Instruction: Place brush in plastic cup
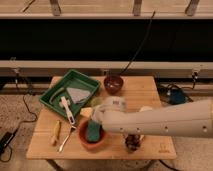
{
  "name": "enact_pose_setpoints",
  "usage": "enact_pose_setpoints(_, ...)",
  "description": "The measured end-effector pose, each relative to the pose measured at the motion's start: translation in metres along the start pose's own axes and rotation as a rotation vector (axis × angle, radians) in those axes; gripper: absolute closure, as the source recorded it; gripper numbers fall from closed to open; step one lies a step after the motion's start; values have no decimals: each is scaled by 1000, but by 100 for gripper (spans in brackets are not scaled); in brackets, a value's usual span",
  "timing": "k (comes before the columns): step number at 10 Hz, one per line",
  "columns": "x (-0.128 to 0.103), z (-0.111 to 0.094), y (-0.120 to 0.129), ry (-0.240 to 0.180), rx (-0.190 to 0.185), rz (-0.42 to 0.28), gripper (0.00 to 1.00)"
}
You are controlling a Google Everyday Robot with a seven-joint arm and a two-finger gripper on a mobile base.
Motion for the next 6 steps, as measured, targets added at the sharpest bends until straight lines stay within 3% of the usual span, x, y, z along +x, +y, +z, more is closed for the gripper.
enact_pose_setpoints(6, -16, -4, 11, 40, -26, 7, 20)
